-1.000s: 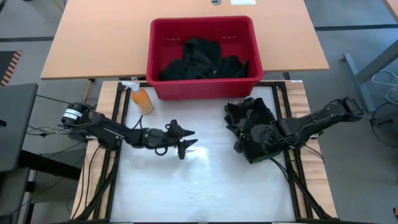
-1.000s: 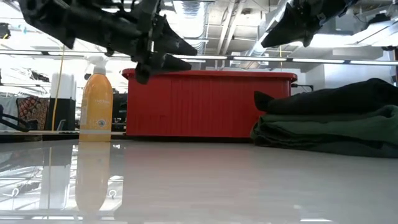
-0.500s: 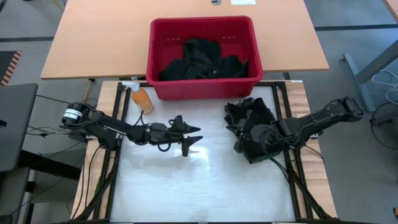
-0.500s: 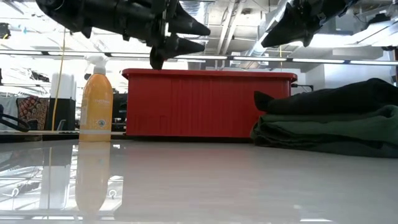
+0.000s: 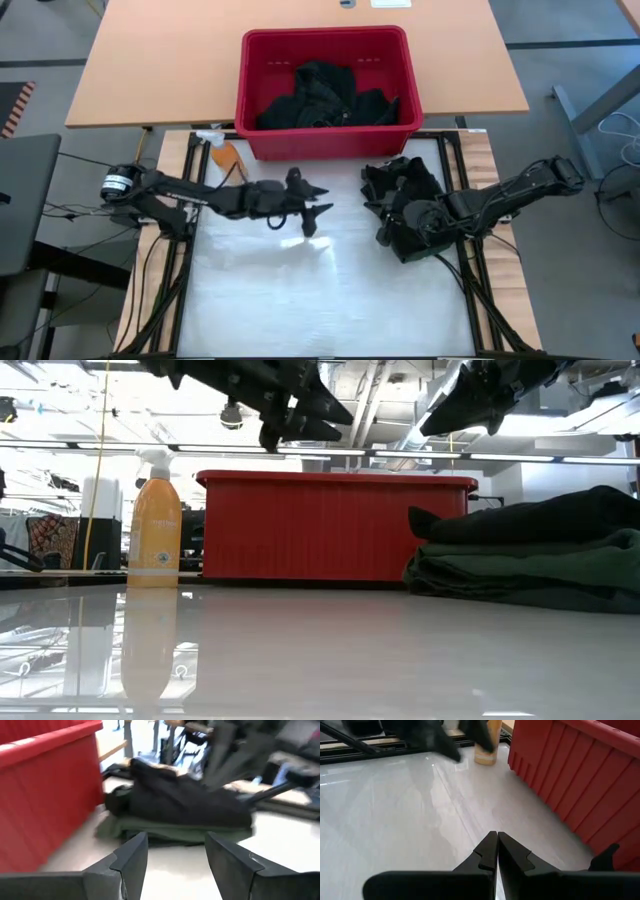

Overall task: Fold laundry
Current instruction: Fold the dark blue jeans

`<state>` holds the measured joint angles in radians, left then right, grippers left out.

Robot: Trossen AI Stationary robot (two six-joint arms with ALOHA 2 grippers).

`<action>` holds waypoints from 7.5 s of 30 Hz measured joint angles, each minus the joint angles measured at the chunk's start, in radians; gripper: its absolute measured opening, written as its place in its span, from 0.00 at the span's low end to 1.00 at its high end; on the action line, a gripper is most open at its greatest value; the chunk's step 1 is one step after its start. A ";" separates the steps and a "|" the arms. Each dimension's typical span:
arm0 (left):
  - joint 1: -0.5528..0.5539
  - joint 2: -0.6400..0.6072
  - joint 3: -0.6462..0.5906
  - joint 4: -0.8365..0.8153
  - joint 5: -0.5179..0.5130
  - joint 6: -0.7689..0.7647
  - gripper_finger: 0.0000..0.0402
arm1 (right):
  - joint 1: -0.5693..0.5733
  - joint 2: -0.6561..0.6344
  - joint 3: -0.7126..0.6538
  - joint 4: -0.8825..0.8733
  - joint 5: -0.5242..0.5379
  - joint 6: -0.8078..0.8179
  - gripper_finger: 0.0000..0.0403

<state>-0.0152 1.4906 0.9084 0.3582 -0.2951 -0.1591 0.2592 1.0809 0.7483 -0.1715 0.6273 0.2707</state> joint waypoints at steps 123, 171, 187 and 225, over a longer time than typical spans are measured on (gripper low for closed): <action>-0.085 -0.195 0.214 -1.131 -0.387 -0.064 0.47 | -0.534 0.298 1.603 -0.088 -1.299 -0.320 0.15; -0.652 0.428 0.032 0.542 -0.364 -0.187 0.47 | 0.294 0.561 0.564 -0.384 -0.688 0.143 0.17; -0.555 0.459 0.273 0.177 -0.227 -0.031 0.57 | 0.338 0.562 0.541 -0.353 -0.575 0.138 0.17; -0.503 0.409 0.281 0.012 -0.126 -0.166 0.05 | 0.212 0.552 0.771 -0.542 -0.639 -0.060 0.39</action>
<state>-0.5184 1.8997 1.1891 0.3706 -0.4208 -0.3256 0.4709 1.6333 1.5195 -0.7135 -0.0116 0.2111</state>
